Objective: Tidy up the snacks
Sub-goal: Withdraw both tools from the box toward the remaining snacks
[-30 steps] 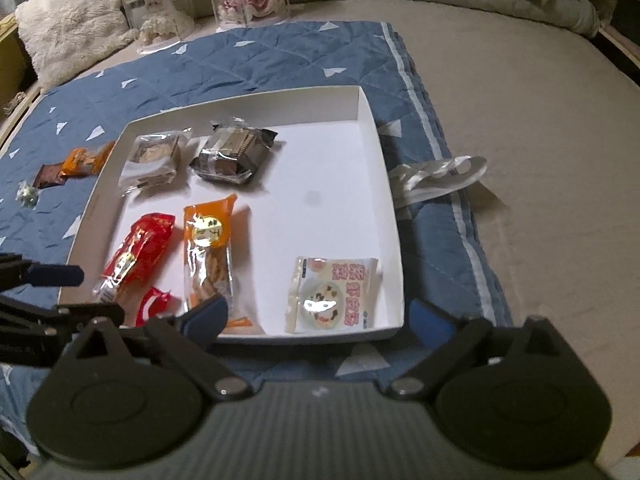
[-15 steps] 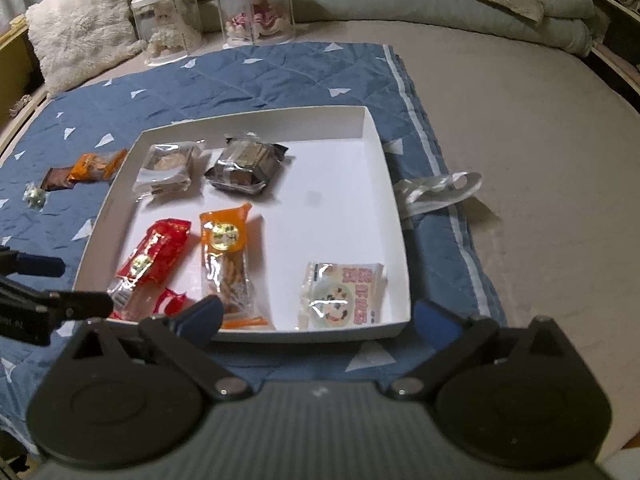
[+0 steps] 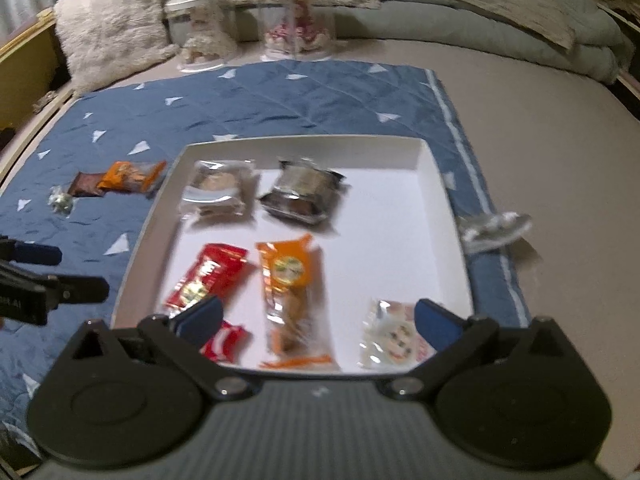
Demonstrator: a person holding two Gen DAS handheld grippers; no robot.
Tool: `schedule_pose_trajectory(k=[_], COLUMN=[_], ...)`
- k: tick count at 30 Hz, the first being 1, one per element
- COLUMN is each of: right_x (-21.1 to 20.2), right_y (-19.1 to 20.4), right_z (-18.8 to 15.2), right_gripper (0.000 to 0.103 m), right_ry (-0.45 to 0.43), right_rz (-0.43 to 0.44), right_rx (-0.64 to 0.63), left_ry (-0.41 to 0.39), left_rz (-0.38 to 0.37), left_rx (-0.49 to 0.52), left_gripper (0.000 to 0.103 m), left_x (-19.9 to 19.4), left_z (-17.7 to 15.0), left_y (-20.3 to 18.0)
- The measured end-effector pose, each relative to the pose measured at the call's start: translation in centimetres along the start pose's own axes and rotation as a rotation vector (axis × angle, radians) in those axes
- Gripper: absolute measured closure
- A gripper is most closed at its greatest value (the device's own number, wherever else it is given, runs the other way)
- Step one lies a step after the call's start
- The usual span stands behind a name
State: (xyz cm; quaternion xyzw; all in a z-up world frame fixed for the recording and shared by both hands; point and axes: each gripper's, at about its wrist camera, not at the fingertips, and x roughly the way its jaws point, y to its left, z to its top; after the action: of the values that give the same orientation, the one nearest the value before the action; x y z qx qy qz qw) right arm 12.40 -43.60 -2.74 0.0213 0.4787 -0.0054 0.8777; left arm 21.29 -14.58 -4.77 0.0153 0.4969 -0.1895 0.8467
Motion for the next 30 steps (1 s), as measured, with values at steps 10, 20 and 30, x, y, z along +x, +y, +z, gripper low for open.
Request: schedule_pose_trajectory(k=[10, 20, 30], right_x=[1.1, 3.0, 5.5], right_y=[5.0, 10.6, 15.5], right_z=[2.6, 5.1, 7.6], right_gripper=[0.000, 0.000, 0.000], right_ry=[-0.036, -0.047, -0.075], right_rz=[0.050, 0.098, 0.163], right_rx=[-0.039, -0.097, -0.140], left_ry=[-0.039, -0.057, -0.108], left_rz=[0.080, 0.133, 0.194], left_rx=[-0.056, -0.122, -0.194], left_gripper=[0.000, 0.000, 0.000], left_x=[-2.6, -3.2, -3.8], left_z=[0.5, 0.3, 1.7], left_y=[6.6, 12.4, 17.3])
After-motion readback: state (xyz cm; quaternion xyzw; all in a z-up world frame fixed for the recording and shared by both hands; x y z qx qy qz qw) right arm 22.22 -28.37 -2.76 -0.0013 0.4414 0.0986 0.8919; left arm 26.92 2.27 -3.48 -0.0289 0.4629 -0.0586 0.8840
